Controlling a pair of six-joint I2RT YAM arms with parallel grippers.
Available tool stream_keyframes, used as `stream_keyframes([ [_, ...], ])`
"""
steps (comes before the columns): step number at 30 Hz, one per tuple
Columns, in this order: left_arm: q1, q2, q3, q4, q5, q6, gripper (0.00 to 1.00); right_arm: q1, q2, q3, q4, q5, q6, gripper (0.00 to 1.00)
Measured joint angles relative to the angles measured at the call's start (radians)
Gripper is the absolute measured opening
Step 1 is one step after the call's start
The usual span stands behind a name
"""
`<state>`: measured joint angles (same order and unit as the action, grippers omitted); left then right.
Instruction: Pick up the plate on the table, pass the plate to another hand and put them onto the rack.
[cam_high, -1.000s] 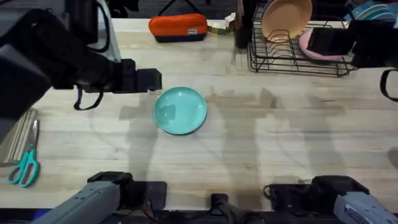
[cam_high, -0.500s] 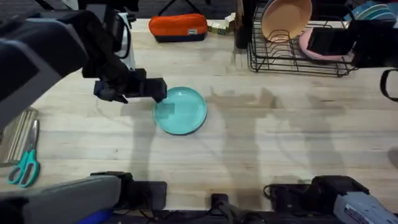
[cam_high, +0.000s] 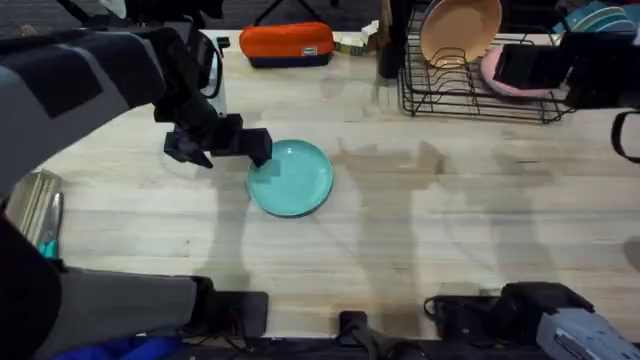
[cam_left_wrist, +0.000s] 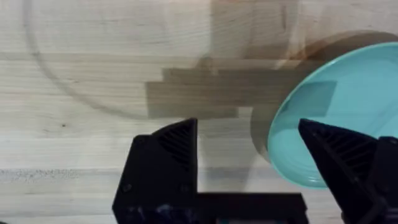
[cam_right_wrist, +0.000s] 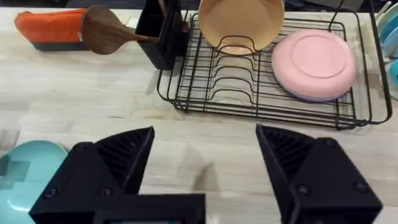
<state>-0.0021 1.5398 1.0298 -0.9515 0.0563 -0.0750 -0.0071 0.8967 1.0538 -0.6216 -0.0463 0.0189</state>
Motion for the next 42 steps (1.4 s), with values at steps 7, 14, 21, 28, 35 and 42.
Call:
stream_keyframes([
  [7, -0.001, 0.024, 0.000, 0.010, 0.000, 0.000, 0.995, 0.000, 0.000, 0.000, 0.000, 0.000, 0.000, 0.996],
  [14, -0.030, 0.088, 0.000, 0.023, 0.000, 0.000, 0.995, 0.000, 0.000, 0.000, 0.000, 0.000, 0.000, 0.996],
  [21, -0.059, 0.116, 0.001, 0.026, -0.008, 0.004, 0.954, 0.000, 0.000, 0.000, 0.000, 0.000, 0.000, 0.996],
  [28, -0.067, 0.116, 0.001, 0.028, 0.002, 0.007, 0.710, 0.000, 0.000, 0.000, 0.000, 0.000, 0.000, 0.996],
  [35, -0.068, 0.116, 0.001, 0.028, 0.024, 0.008, 0.397, 0.000, 0.000, 0.000, 0.000, 0.000, 0.000, 0.995],
  [42, -0.070, 0.116, 0.013, 0.034, 0.044, 0.007, 0.053, 0.000, 0.000, 0.000, 0.000, 0.000, 0.000, 0.995],
])
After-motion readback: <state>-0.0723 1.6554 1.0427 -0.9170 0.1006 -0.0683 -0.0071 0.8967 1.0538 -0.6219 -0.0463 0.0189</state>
